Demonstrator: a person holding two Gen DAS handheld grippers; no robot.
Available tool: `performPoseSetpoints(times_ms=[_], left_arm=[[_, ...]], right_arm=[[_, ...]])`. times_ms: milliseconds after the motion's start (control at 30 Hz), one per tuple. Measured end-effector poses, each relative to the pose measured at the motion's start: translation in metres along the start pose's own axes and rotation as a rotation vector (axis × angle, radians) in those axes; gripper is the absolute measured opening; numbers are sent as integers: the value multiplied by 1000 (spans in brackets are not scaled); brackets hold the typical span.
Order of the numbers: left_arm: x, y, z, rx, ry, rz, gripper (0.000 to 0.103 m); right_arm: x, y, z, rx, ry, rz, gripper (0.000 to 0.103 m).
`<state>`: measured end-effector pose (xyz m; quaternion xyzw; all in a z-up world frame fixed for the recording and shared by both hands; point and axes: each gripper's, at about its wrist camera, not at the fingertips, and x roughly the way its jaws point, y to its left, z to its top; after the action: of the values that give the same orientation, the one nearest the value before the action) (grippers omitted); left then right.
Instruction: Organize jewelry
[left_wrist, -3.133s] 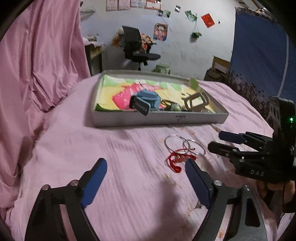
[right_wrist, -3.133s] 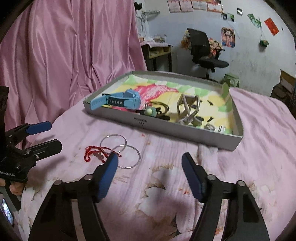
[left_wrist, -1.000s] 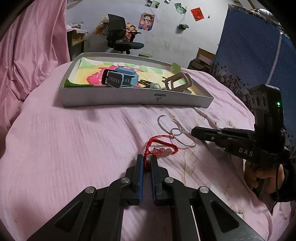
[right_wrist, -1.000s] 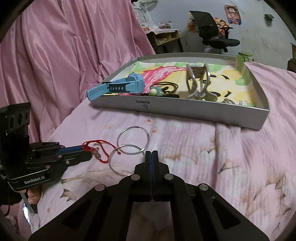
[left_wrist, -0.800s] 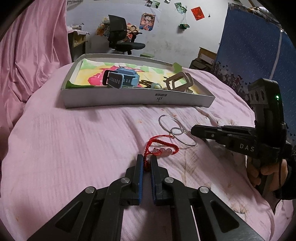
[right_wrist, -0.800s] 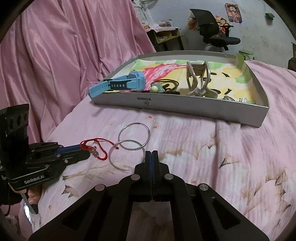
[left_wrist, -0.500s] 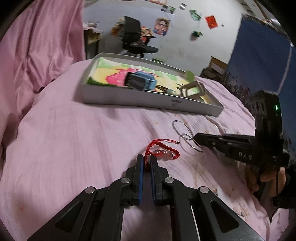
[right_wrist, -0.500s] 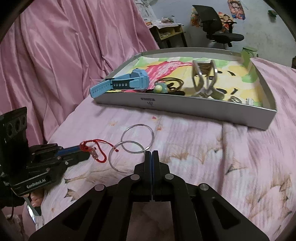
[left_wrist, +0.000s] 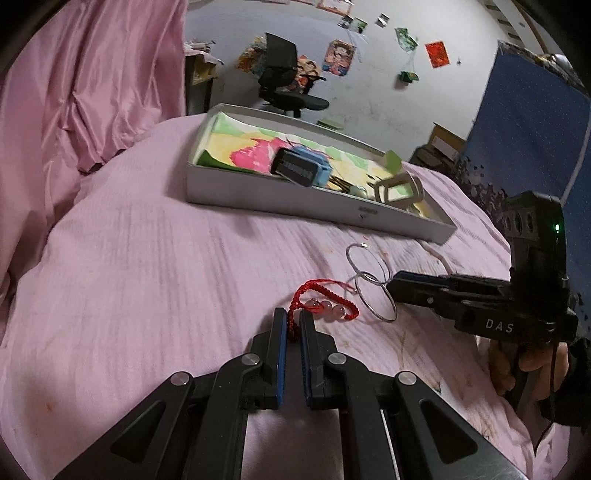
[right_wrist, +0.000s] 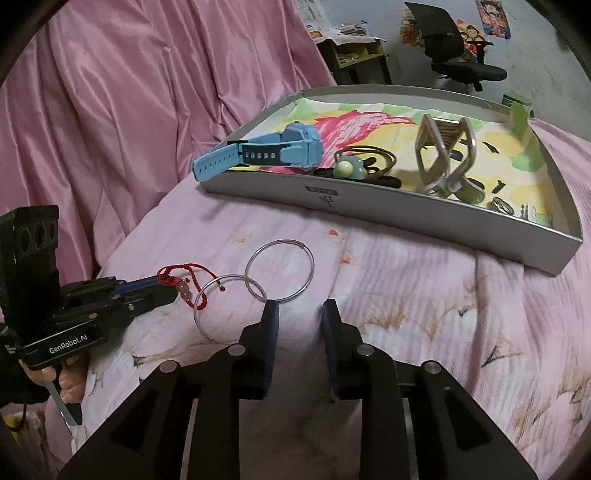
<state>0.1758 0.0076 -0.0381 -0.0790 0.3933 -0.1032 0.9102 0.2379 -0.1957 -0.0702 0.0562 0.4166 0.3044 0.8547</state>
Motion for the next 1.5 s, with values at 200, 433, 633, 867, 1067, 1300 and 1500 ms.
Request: performPoseSetpoints(times_ms=[200, 433, 633, 867, 1067, 1300, 1500], left_arm=[[-5, 9, 9, -49, -16, 12, 7], [-6, 5, 16, -39, -34, 19, 7], [-6, 1, 21, -36, -48, 19, 7], [-17, 2, 33, -41, -92, 19, 7], [-25, -2, 55, -39, -153, 28, 7], [-27, -11, 88, -18, -214, 42, 7], [-9, -10, 109, -24, -222, 86, 7]], right_arm=[[4, -2, 9, 18, -5, 40, 21], [15, -9, 21, 84, 5, 123, 21], [32, -7, 28, 115, 49, 63, 21], [30, -4, 33, 124, 20, 21, 3], [4, 3, 41, 88, -71, 27, 3], [-29, 11, 67, 48, -165, 28, 2], [-56, 8, 99, 26, -245, -18, 2]])
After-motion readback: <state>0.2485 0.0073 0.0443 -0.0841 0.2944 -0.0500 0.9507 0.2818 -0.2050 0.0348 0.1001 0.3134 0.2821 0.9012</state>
